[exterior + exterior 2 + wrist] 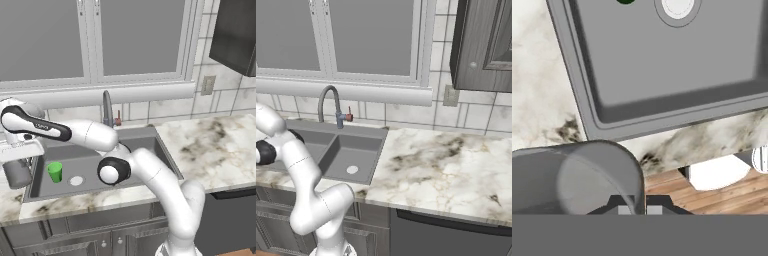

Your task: Place the cup in the left basin and the glass cup in the right basin of the sink.

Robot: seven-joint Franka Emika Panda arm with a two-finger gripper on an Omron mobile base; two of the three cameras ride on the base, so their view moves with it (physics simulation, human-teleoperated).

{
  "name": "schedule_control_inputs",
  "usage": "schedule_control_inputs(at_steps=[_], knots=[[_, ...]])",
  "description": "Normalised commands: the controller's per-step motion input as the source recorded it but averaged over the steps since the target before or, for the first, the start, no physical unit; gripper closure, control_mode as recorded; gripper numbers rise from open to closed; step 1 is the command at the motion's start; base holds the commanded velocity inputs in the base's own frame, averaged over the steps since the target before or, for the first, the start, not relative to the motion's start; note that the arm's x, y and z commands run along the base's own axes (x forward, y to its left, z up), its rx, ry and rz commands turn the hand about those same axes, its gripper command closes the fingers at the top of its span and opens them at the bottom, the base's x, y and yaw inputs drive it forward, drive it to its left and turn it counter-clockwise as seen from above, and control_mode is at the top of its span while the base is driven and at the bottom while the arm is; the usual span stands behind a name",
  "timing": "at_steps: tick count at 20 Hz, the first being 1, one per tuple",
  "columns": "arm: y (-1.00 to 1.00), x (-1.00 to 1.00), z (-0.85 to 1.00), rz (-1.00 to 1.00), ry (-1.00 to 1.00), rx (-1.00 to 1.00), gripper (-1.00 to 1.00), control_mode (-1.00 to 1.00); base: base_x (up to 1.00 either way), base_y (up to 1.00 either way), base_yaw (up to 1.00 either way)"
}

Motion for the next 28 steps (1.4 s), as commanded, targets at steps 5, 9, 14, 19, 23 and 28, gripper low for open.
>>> schedule_control_inputs(at_steps=[5,9,14,19,23,28], knots=[[-0.33,-0.18,0.29,0.00,0.00,-0.18,1.00,-1.00,0.00,0.00,0.00],[-0.37,-0.20,0.25,0.00,-0.02,-0.16,1.00,-1.00,0.00,0.00,0.00],[-0.37,-0.20,0.25,0.00,-0.03,-0.11,1.00,-1.00,0.00,0.00,0.00],[-0.35,-0.17,0.23,0.00,-0.07,-0.06,1.00,-1.00,0.00,0.00,0.00],[-0.36,-0.16,0.23,0.00,-0.09,-0.03,1.00,-1.00,0.00,0.00,0.00],[-0.37,-0.16,0.20,0.00,-0.14,-0.01,1.00,-1.00,0.00,0.00,0.00]])
